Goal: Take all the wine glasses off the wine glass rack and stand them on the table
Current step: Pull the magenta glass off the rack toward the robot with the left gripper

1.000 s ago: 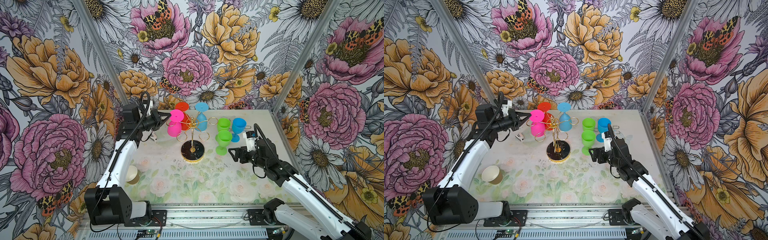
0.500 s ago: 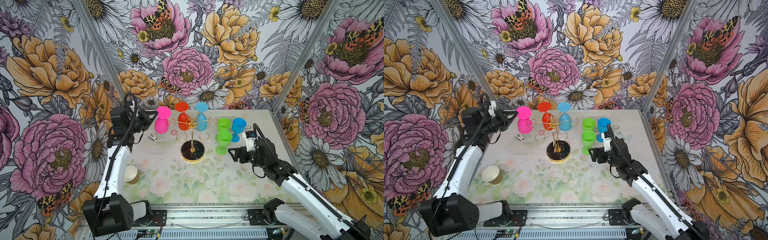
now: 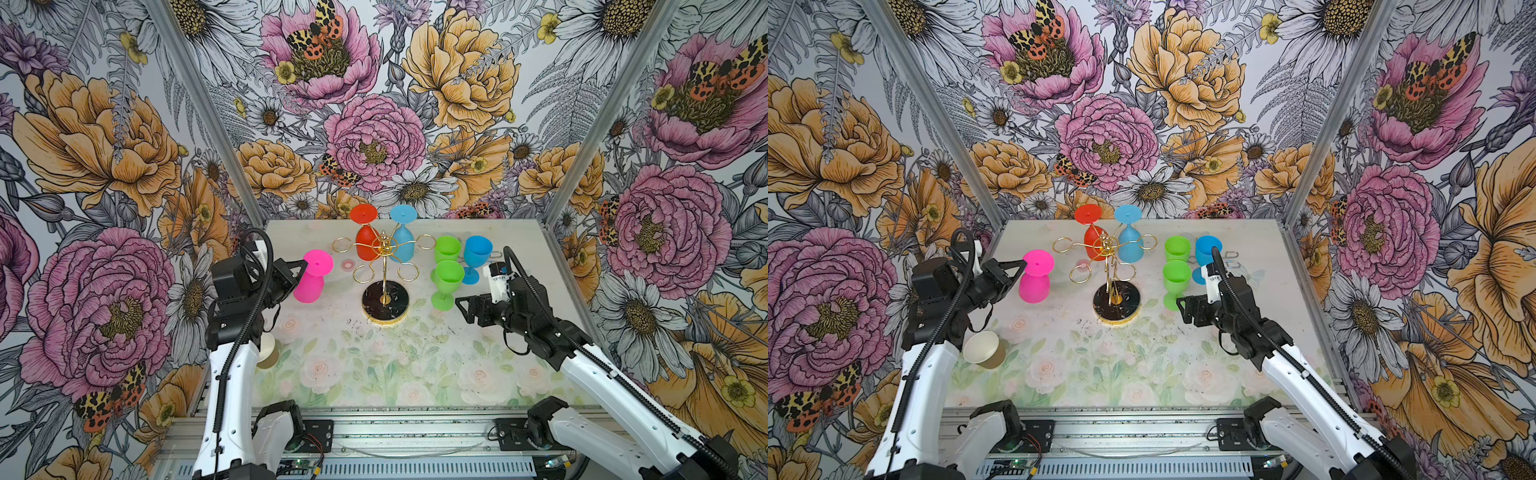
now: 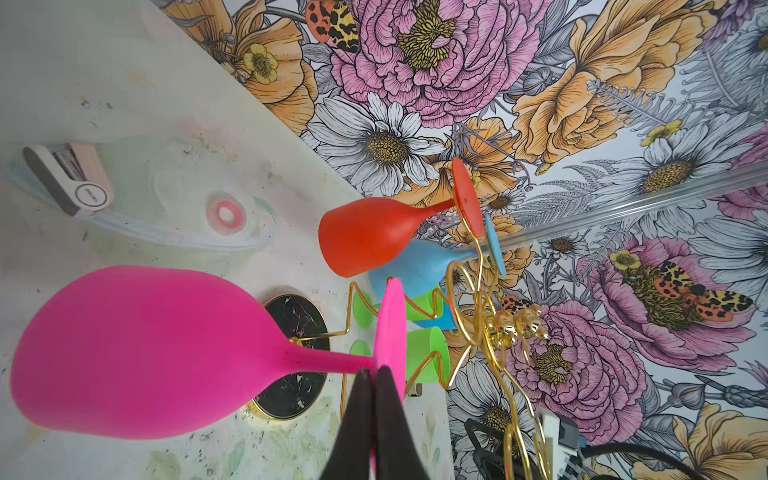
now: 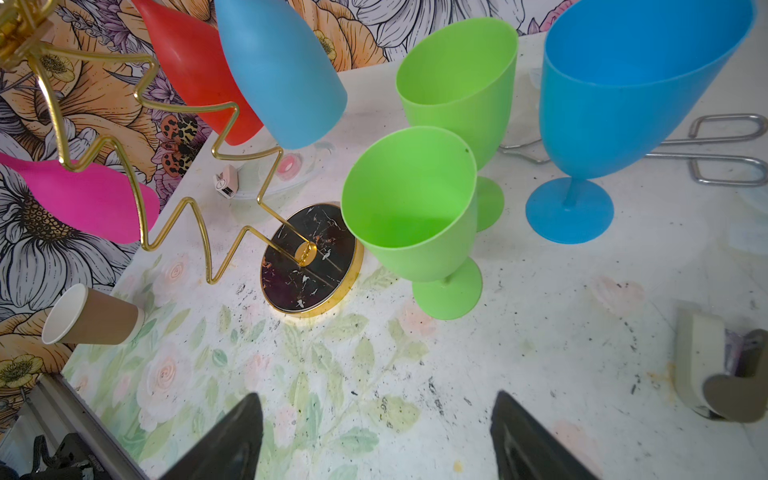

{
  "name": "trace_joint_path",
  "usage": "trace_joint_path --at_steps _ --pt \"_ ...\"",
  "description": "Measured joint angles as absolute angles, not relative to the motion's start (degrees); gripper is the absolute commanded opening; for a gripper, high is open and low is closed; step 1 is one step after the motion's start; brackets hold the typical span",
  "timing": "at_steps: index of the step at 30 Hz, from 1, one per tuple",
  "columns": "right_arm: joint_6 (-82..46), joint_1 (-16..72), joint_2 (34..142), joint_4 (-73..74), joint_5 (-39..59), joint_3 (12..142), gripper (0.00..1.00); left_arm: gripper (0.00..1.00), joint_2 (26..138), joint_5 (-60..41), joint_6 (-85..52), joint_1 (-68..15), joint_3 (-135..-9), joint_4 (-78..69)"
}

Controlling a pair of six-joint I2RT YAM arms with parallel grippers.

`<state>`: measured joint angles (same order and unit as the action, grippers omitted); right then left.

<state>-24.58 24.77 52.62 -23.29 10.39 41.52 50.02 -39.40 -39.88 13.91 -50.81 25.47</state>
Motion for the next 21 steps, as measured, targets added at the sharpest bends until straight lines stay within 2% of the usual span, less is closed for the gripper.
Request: trace_joint_path --at_steps 8,21 --pt "-25.21 24.77 54.08 -23.27 10.46 41.8 0.86 0.0 43.18 -46.41 -36.84 11.03 -48.53 29.1" --pt "-27.44 24.77 55.29 -23.27 11.55 42.22 0.86 0.0 42.46 -50.87 -31.94 -12.88 -48.42 31.18"
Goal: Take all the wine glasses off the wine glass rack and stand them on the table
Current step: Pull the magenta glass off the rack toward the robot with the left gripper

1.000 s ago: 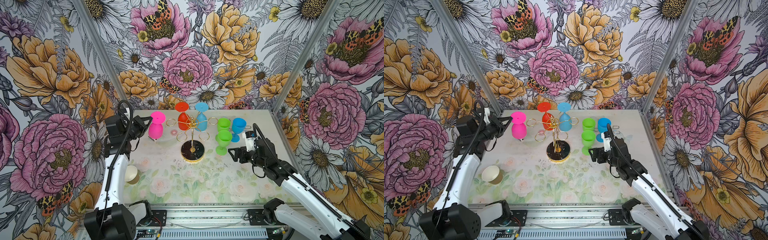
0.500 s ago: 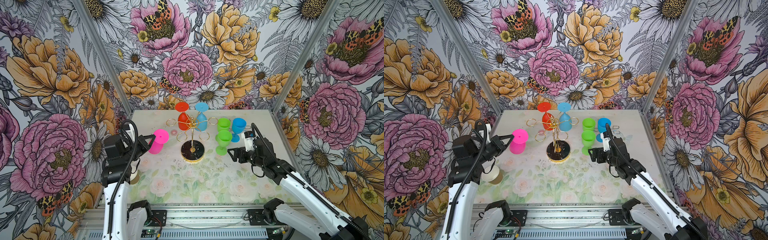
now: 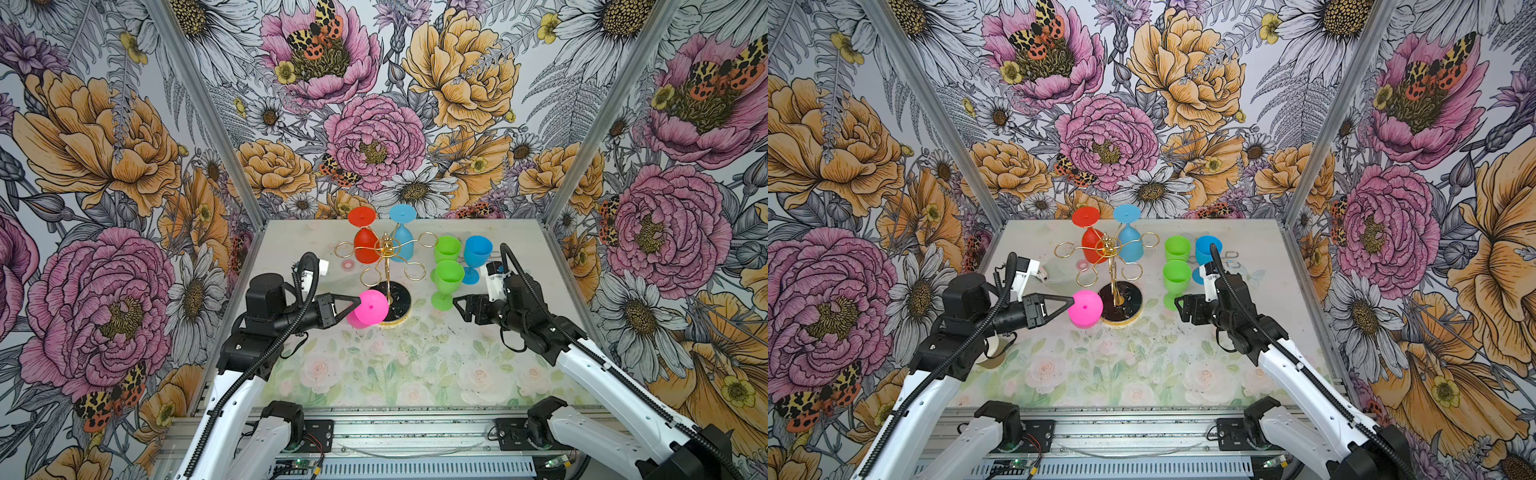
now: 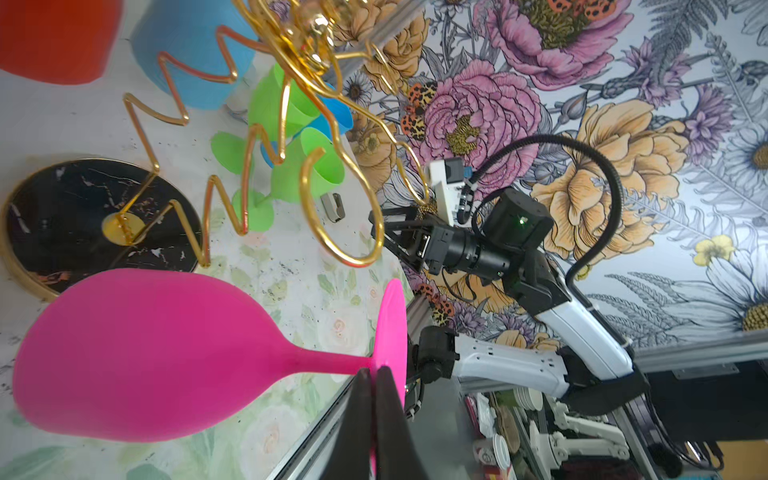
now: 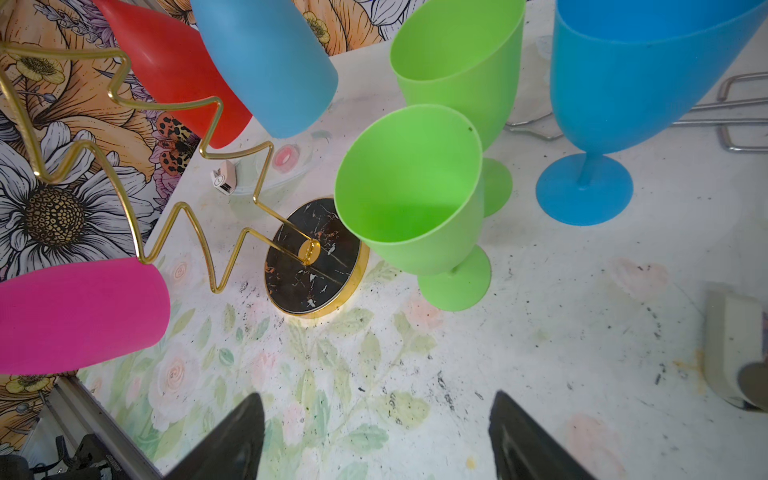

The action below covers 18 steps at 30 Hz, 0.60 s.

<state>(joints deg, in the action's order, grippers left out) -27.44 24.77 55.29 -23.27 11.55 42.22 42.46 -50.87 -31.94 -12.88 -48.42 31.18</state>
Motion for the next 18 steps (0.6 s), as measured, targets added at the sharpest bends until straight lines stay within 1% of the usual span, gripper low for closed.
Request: trace_joint_path --at_steps 4,9,13,18 --pt "-27.77 24.77 56.42 -23.31 12.23 42.5 0.85 0.0 42.83 -50.76 -29.95 -21.82 -48.77 31.07" --pt "-28.53 24.77 57.6 -23.31 13.39 43.24 0.85 0.0 43.97 -48.47 -28.21 -29.08 -49.5 31.11" --pt "-28.99 24.77 58.43 -23.4 13.96 44.36 0.85 0.0 45.82 -43.53 -25.65 -36.51 -51.11 31.14" --pt "-29.17 24.62 61.25 -24.34 15.7 47.03 0.84 0.0 48.71 -34.54 -17.12 -49.45 -54.17 31.09"
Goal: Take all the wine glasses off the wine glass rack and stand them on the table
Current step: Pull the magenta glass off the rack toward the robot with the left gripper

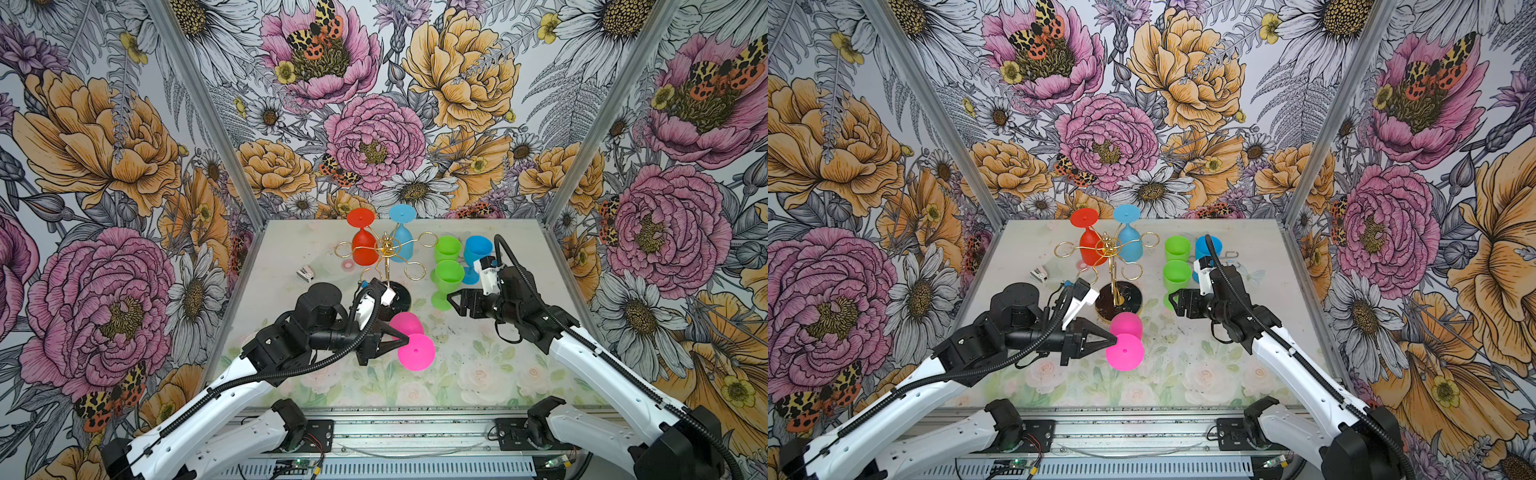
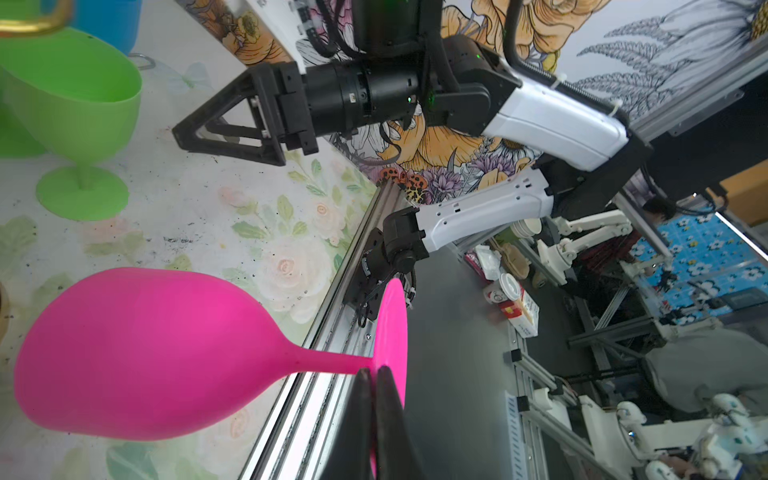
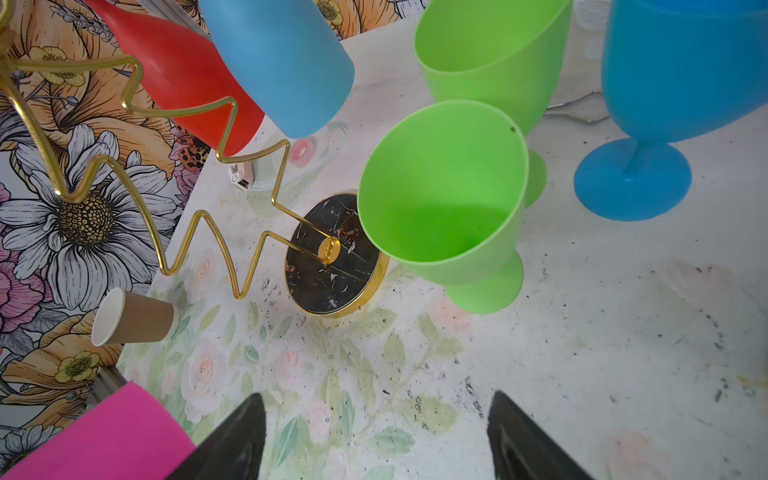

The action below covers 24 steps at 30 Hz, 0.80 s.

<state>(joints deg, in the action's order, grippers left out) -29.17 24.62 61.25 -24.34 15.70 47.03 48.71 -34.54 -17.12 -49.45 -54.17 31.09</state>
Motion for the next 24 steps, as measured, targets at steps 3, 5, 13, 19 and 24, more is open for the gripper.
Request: trace_joint_path --at_steps 3,5,13,19,24 --pt "-29.26 23.7 62.06 -26.11 17.23 48.77 0.84 0.0 48.84 -29.1 -8.75 -56.34 -54.7 30.85" --pt "-29.63 22.28 62.06 -27.05 19.07 50.09 0.84 0.0 48.75 -26.13 -2.42 -59.75 -54.63 30.79" --pt "-30.65 16.95 62.43 -28.91 27.27 54.87 0.84 0.0 48.27 -13.17 17.37 -67.09 -49.34 29.78" --pt "-30.65 16.91 65.58 -30.72 32.21 58.63 0.8 0.0 48.8 0.62 33.45 -74.7 -44.12 28.93" --pt "-30.61 16.99 67.99 -32.12 36.25 60.07 0.76 0.0 48.99 10.85 44.21 -78.61 -39.53 27.51"
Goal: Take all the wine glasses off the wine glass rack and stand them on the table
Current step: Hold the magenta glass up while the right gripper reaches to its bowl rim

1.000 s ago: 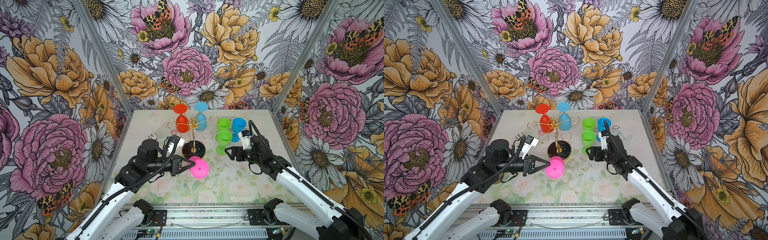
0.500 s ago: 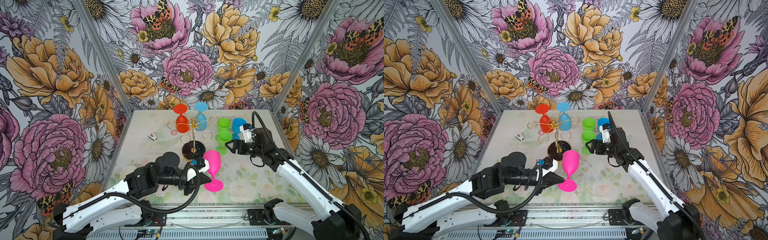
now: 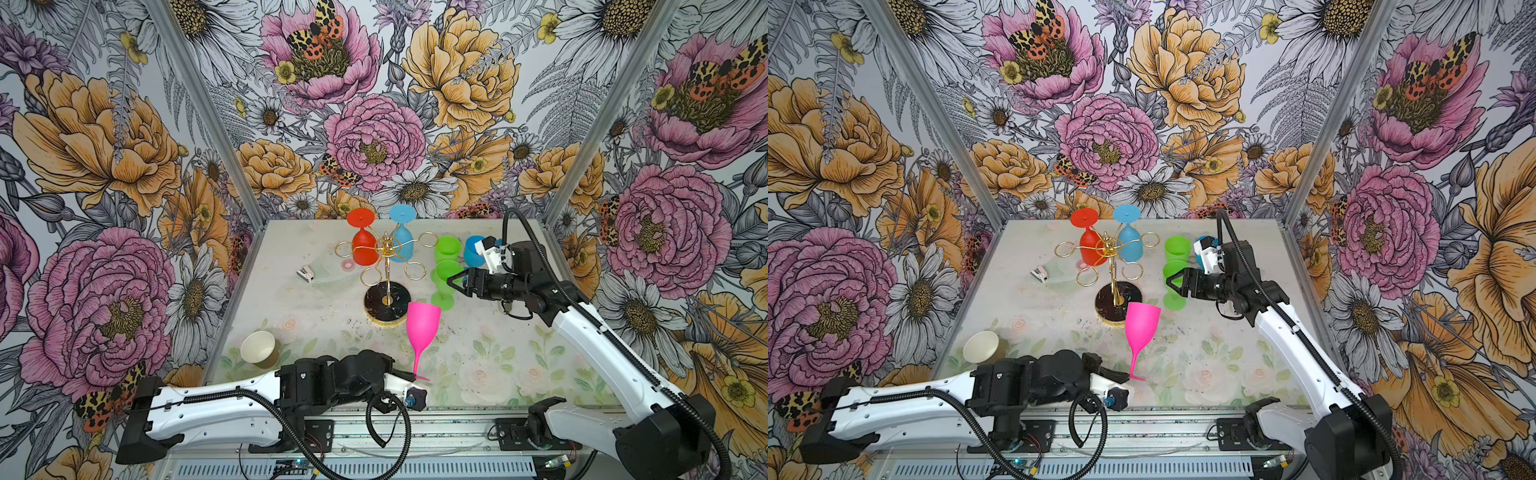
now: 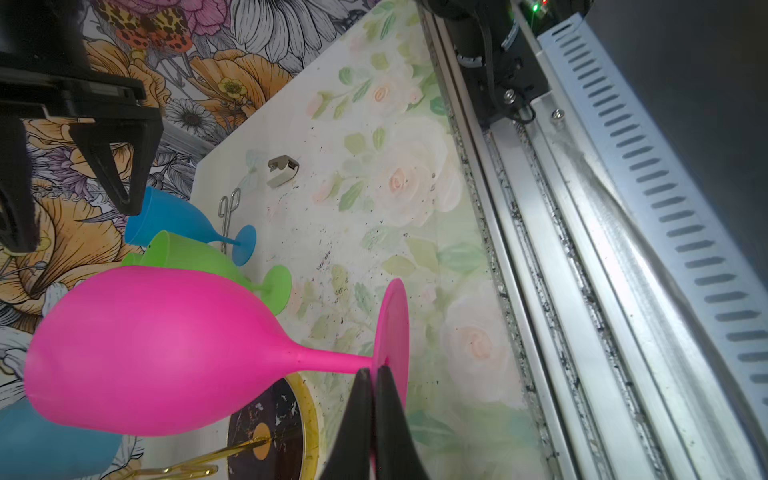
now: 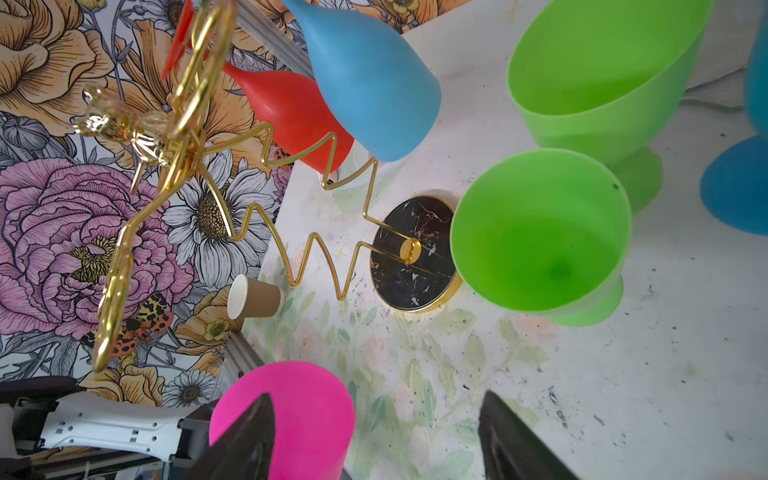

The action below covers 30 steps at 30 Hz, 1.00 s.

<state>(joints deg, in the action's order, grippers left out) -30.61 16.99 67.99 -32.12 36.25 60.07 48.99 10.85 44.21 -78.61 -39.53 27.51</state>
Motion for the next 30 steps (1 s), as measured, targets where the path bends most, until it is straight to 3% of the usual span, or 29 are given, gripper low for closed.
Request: trace_joint_path --at_steps 11,30 --pt "-29.08 20.86 69.41 -34.76 40.01 60.73 0.72 0.0 49.04 25.19 63.48 -78.65 -31.99 17.17" --pt "-27.44 21.32 69.95 -36.58 36.05 62.54 0.7 0.0 51.35 30.85 72.47 -78.91 -28.91 13.87"
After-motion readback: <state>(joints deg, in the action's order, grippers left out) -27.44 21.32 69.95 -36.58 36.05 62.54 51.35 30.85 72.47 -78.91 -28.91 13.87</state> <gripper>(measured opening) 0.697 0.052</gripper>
